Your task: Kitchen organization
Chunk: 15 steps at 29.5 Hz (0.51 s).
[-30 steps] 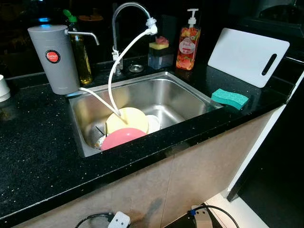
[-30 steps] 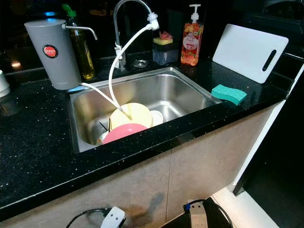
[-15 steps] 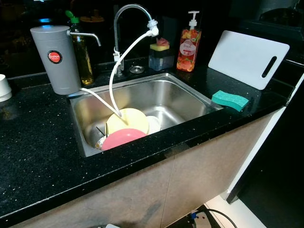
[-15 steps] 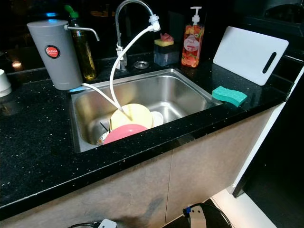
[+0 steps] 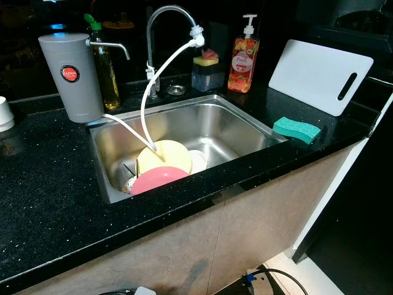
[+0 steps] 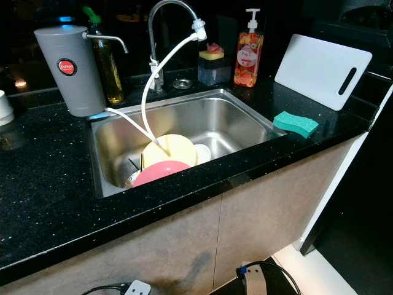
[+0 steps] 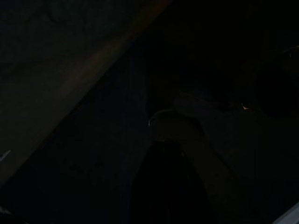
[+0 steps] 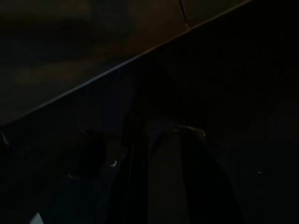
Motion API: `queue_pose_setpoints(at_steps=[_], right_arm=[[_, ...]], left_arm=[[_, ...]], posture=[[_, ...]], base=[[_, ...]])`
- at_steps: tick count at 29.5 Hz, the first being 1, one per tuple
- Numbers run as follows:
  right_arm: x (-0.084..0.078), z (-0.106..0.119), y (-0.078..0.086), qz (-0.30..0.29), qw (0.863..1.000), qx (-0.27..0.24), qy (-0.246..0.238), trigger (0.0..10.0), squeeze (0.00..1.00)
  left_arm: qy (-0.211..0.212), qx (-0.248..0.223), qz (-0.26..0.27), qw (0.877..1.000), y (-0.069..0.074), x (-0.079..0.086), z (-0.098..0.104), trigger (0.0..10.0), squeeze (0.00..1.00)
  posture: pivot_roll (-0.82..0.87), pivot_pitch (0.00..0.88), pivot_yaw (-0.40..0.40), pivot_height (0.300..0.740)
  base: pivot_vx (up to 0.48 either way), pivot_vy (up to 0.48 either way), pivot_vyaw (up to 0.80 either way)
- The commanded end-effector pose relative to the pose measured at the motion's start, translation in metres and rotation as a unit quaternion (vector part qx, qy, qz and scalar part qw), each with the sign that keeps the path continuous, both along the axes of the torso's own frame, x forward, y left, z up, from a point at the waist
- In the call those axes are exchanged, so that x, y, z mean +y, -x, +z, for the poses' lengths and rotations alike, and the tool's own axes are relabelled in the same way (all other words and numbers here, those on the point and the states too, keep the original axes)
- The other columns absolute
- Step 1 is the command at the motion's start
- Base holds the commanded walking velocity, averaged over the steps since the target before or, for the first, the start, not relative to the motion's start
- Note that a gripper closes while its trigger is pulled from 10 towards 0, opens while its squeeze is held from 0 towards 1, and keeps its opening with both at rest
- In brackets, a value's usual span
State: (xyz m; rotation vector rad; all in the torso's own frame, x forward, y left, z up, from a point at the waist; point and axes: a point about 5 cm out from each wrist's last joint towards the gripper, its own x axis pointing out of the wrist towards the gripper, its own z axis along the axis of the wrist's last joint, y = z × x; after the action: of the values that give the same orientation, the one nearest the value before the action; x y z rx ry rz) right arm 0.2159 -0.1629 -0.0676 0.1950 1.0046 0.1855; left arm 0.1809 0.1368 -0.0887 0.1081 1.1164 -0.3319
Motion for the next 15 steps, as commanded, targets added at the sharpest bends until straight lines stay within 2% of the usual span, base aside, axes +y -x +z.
queue_pose_setpoints(at_steps=[1,3,7,12,14,15], right_arm=[[0.000,0.002,-0.004,-0.021,1.000,0.001,-0.002,10.0,0.00],[-0.001,0.003,-0.005,-0.026,1.000,0.000,-0.004,10.0,0.00],[-0.002,0.007,-0.012,-0.019,0.999,-0.034,-0.002,10.0,0.00],[-0.010,0.003,-0.006,-0.035,0.999,-0.007,0.041,10.0,0.00],[-0.013,0.002,-0.004,-0.078,0.997,0.004,0.026,10.0,0.00],[-0.013,0.002,-0.004,-0.078,0.997,0.004,0.026,10.0,0.00]], left_arm=[[0.000,-0.002,0.009,1.000,0.000,0.001,0.000,10.0,0.00],[0.002,-0.005,0.016,1.000,-0.002,0.002,0.001,10.0,0.00],[0.005,-0.012,0.033,0.999,-0.007,0.007,0.003,10.0,0.00],[0.005,-0.017,0.036,0.999,-0.010,0.011,0.005,10.0,0.00],[0.004,-0.021,0.038,0.999,-0.012,0.013,0.006,10.0,0.00],[0.004,-0.021,0.038,0.999,-0.012,0.013,0.006,10.0,0.00]], posture=[[-0.02,0.035,-0.013,0.740],[-0.02,0.036,-0.013,0.740],[-0.02,0.036,-0.013,0.740],[-0.02,0.037,-0.014,0.740],[-0.02,0.038,-0.014,0.740],[-0.02,0.038,-0.014,0.740]], base=[[0.000,0.000,0.00],[0.000,0.000,0.00],[0.000,0.000,0.00],[0.000,0.000,0.00],[0.000,0.000,0.00],[0.000,0.000,0.00]])
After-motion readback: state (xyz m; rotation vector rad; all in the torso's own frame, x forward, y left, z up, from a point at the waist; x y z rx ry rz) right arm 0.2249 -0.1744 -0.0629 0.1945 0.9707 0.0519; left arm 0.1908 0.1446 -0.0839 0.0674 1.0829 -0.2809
